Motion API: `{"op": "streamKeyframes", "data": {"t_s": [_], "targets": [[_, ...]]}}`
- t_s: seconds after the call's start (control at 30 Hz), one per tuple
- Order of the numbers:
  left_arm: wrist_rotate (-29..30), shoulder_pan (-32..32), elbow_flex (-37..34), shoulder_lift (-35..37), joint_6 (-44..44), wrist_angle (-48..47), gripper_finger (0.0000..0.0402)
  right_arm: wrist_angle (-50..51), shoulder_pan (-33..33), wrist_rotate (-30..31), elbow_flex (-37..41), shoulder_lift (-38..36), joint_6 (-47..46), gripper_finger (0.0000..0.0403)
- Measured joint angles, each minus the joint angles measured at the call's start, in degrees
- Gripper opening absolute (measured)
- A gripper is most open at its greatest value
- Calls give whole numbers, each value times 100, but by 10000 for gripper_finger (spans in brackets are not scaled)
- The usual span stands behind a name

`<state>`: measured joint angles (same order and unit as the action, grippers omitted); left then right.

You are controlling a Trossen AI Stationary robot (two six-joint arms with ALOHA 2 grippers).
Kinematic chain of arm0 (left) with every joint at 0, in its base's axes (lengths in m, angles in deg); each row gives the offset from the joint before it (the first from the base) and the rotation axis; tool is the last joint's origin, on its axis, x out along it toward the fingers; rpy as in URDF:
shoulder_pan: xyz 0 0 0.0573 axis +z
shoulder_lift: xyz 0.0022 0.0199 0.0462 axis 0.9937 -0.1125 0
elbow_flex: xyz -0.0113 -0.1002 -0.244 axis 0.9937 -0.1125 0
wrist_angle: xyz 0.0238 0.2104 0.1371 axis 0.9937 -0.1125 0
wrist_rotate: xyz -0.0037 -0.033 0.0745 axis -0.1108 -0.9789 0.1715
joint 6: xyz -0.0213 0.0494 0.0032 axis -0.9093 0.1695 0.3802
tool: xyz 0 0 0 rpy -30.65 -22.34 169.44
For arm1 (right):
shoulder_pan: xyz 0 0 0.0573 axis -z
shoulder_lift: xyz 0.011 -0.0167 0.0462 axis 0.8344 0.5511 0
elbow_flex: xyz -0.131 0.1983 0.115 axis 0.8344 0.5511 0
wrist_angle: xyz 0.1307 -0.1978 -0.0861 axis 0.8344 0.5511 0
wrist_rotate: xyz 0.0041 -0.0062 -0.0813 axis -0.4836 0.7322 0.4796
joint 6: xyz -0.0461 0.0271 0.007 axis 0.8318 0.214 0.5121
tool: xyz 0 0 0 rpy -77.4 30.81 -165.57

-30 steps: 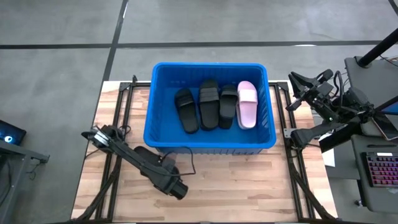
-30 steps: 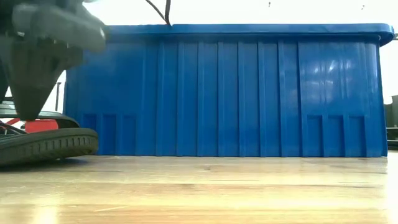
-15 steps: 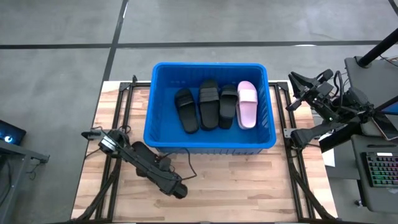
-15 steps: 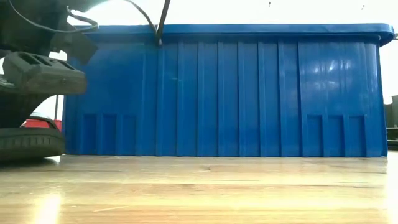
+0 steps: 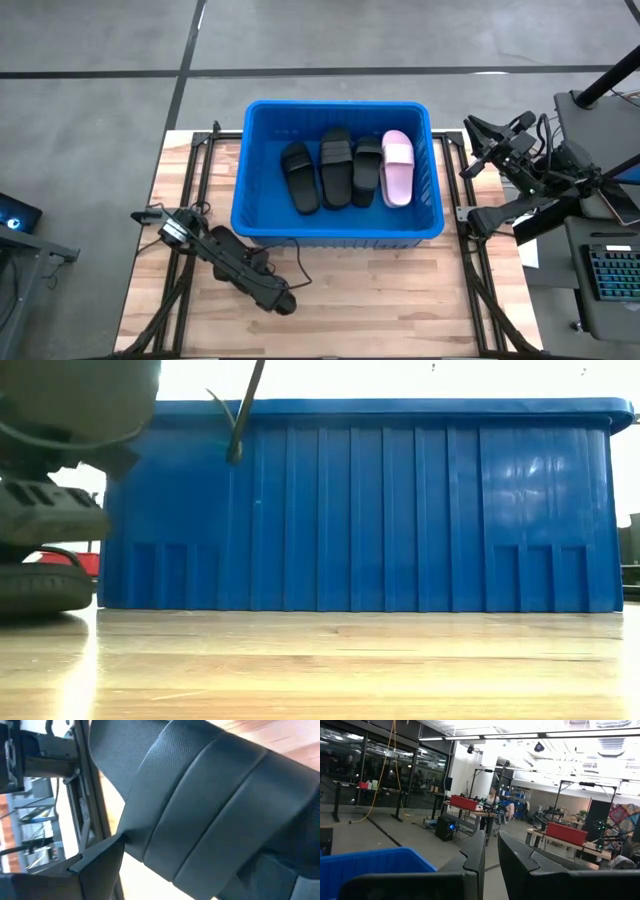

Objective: Pick and place slides into bin
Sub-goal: Put the black slide into the blue bin

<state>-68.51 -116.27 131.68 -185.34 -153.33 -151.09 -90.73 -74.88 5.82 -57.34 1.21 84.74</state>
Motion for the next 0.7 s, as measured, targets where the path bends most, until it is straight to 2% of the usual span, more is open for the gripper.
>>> {"op": "streamKeyframes", "data": {"t_s": [0.23, 0.33, 0.47, 0.7], "targets": [[-123, 4, -265, 0, 0, 15, 332, 0, -2, 0, 0, 0, 69, 44], [-123, 4, -314, 0, 47, -1, 316, -2, -1, 0, 0, 0, 141, 44], [-127, 7, -314, 2, 18, 2, 260, -2, -2, 0, 0, 0, 148, 44], [-144, 7, -262, 8, 43, -27, 125, -2, 0, 0, -1, 0, 147, 44]]}}
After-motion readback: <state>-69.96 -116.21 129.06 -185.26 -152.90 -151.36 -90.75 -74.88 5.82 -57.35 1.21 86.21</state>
